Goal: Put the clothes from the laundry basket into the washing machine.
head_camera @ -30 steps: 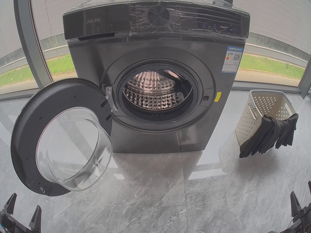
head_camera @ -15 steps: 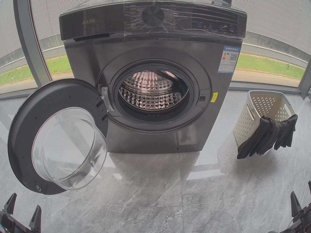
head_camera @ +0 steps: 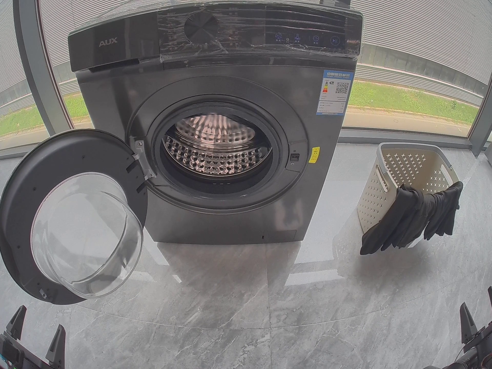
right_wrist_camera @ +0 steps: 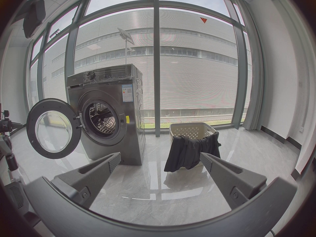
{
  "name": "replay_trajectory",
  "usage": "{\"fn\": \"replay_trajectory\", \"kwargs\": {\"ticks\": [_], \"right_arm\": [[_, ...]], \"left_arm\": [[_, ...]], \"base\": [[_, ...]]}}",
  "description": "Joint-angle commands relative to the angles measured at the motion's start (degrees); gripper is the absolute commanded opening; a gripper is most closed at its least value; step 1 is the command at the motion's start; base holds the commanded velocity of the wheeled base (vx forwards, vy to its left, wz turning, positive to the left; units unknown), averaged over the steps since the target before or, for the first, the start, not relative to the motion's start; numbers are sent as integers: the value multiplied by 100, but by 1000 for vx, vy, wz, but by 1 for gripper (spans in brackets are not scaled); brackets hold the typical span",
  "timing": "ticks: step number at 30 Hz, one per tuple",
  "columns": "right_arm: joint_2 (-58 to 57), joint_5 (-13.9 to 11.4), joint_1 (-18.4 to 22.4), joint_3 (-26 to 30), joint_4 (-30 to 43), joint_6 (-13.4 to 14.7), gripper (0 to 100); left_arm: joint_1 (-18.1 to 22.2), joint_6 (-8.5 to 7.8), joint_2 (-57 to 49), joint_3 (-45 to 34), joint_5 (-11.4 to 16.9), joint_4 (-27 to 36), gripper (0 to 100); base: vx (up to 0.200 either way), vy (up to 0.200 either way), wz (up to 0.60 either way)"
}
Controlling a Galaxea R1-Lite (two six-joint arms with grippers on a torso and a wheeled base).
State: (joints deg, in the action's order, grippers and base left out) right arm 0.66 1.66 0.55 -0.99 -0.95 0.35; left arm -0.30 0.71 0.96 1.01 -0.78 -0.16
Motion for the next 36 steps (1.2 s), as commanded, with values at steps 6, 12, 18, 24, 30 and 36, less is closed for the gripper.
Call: {"fn": "replay_trajectory", "kwargs": {"ticks": [6, 12, 18, 24, 30, 36], "right_arm": [[-66, 1, -2, 99, -2, 0, 100], [-66, 1, -2, 99, -2, 0, 100], [-66, 1, -2, 99, -2, 0, 100], [-66, 1, -2, 99, -2, 0, 100], [-66, 1, -2, 99, -2, 0, 100], [-66, 1, -2, 99, -2, 0, 100]], "left_arm": [[4, 0, -96, -101, -1, -2, 100], [4, 0, -96, -101, -1, -2, 100], [-5, 0, -96, -101, -1, -2, 100], [4, 0, -96, -101, -1, -2, 100], [-5, 26, -96, -101, -1, 7, 100], [-5, 52, -96, -101, -10, -2, 100]], "base": [[0, 0, 0], [0, -133, 0], [0, -200, 0], [0, -167, 0], [0, 0, 0], [133, 0, 0]]}}
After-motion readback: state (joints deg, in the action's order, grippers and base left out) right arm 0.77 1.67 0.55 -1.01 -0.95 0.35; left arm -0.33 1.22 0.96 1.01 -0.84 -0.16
